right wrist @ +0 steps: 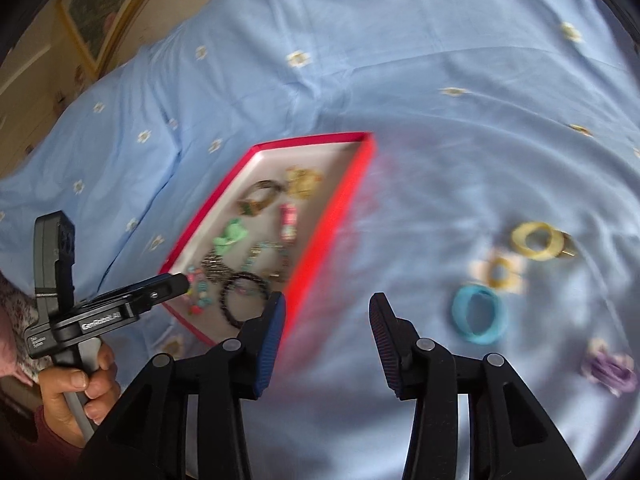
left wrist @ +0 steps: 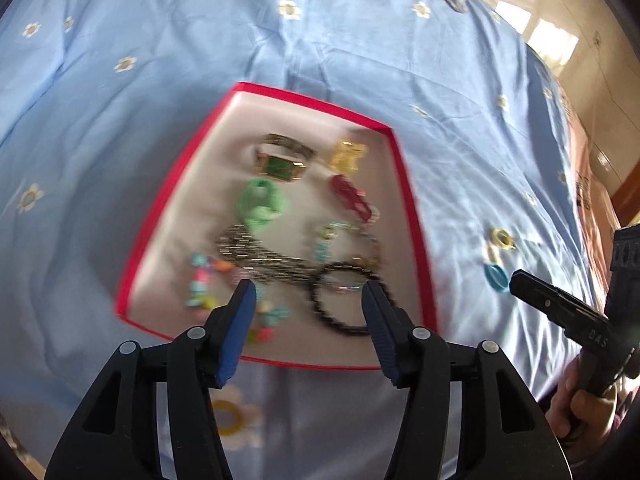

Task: Organize jewelry
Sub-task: 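Move both open tools over the blue and purple hair ties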

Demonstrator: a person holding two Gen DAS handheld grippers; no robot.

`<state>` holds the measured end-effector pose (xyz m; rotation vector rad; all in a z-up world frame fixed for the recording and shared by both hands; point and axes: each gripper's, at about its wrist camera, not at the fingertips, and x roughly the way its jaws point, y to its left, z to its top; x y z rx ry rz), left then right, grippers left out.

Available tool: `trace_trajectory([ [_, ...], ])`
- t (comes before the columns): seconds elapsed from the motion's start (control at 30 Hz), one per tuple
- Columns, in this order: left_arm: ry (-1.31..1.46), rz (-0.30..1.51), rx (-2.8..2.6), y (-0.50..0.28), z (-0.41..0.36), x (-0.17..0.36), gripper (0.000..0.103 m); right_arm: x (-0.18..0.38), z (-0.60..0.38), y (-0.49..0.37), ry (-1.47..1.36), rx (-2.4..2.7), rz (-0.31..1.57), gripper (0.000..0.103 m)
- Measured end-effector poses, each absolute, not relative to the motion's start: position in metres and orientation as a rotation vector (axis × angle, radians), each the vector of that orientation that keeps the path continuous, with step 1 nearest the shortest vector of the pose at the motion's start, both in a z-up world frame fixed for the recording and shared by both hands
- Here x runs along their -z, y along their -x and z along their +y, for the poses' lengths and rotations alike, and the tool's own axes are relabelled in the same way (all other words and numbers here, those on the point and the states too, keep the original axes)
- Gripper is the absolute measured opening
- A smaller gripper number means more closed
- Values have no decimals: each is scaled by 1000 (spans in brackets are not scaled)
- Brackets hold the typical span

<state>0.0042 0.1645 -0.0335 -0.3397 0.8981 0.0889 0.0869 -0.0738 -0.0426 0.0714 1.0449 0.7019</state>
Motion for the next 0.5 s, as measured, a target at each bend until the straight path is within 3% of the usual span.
trace_trajectory([
  [0.33,285,924,15,-23,110,33,57,37,-151,-87,-129,-548,1013,50],
  [0.5,256,952,68,-32,84,38,59,36,-178,-83,-134,-486,997,59],
])
